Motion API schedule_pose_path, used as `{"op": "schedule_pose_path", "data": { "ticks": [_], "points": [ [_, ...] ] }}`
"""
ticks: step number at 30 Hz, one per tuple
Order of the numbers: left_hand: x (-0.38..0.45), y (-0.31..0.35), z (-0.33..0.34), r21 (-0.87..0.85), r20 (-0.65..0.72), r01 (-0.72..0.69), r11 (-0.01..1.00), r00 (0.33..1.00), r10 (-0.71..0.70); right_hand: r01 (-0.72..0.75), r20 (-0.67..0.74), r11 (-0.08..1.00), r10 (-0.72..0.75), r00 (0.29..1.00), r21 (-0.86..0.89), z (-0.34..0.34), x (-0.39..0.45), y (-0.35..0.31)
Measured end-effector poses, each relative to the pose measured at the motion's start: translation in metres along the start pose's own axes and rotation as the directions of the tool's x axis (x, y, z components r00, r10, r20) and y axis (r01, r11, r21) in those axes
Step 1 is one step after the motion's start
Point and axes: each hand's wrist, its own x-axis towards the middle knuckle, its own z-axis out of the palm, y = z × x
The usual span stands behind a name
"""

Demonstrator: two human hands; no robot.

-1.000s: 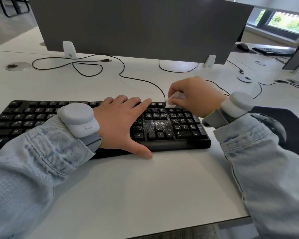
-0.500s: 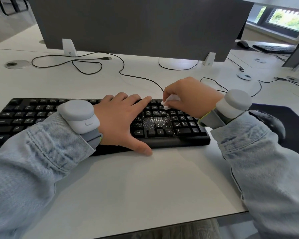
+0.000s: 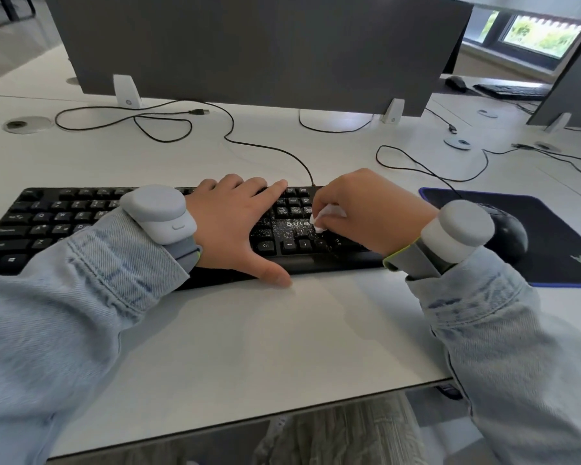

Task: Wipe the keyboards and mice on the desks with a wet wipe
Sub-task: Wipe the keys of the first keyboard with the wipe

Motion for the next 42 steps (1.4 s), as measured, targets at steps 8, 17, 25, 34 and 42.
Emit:
{"op": "schedule_pose_path", "data": {
  "ticks": [8,17,25,34,42],
  "points": [
    [0.000,0.001,0.002,-0.005,-0.017,0.009,1.000,1.000,-0.009,-0.033,-0.114,0.999,0.035,0.993,0.020,0.012,-0.031,-0.012],
    [0.002,0.001,0.002,-0.013,-0.003,0.013,1.000,1.000,-0.013,-0.089,-0.144,0.993,0.099,0.985,0.071,0.018,-0.056,-0.018],
    [0.003,-0.002,0.004,-0.012,-0.021,0.006,1.000,1.000,-0.006,-0.113,-0.159,0.981,0.138,0.978,0.157,0.022,-0.059,-0.020],
    [-0.001,0.001,0.000,-0.037,0.003,0.012,0.999,1.000,-0.012,-0.286,-0.081,0.950,0.297,0.951,0.123,0.008,-0.098,0.012],
    [0.005,0.014,-0.012,-0.080,0.060,0.035,0.996,0.998,-0.031,-0.275,-0.153,0.956,0.288,0.945,0.101,-0.024,-0.046,0.012]
  ]
}}
